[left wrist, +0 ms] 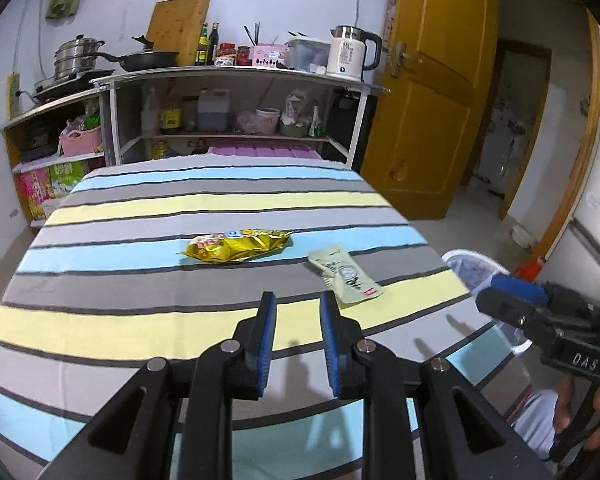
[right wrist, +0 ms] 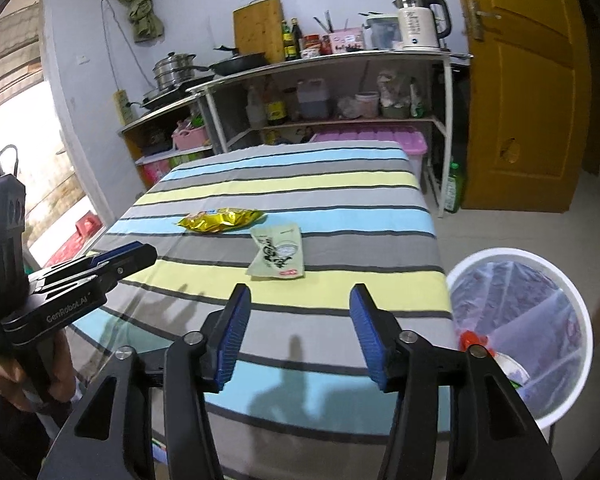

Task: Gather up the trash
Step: 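Move both grippers back over the table toward the yellow chip bag and paper packet, then grasp the yellow chip bag with the left gripper while the right grasps the paper packet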

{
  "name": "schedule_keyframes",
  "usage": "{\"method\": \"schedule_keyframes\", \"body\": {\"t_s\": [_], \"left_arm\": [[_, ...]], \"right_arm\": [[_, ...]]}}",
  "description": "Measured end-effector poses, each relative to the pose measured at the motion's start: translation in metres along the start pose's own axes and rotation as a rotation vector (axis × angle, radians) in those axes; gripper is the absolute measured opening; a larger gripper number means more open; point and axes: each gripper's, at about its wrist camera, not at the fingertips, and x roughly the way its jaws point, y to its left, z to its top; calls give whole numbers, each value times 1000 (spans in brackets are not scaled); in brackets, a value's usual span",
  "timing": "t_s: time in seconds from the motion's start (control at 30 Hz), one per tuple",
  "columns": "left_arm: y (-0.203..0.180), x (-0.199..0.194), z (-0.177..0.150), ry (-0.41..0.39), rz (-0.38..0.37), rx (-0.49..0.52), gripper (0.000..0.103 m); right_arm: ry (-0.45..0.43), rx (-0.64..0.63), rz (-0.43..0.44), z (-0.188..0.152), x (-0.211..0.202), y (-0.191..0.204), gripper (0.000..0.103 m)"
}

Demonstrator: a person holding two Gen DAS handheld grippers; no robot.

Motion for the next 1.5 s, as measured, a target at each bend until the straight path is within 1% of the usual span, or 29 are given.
{"method": "schedule_keyframes", "body": {"t_s": [0.07,0.1,0.17,0.3,0.47,0.67,0.87,0.93,1.07,1.17,1.27,1.37,1.4,1.5], "left_arm": [[4,1,3,6,1,16,25],[6,1,4,8,1,20,31],[13,1,8,2,6,17,36],[28,1,21,-10,25,23,38],[44,11,36,-15,32,47,40],[59,36,53,3,8,93,45],[68,68,64,44,-23,149,48],[68,78,64,64,-46,166,48],[71,99,62,105,-61,181,48],[72,112,59,147,-82,184,49],[69,120,54,181,-106,198,49],[64,122,52,197,-110,214,49],[63,122,52,201,-115,216,49],[60,124,50,225,-113,221,49]], "right_arm": [[10,-11,6,4,8,5,53],[16,-18,9,6,13,8,53],[27,-25,13,9,21,12,53],[53,-42,21,16,40,18,54],[84,-53,25,23,66,23,54],[135,-63,26,28,96,28,54],[180,-55,25,30,121,24,55],[195,-50,25,31,129,22,55],[235,-36,26,33,141,20,56],[241,-54,10,33,145,22,56],[247,-82,-16,33,148,26,56],[247,-88,-25,34,148,28,55],[246,-86,-27,34,148,27,53],[244,-76,-29,33,145,24,51]]}}
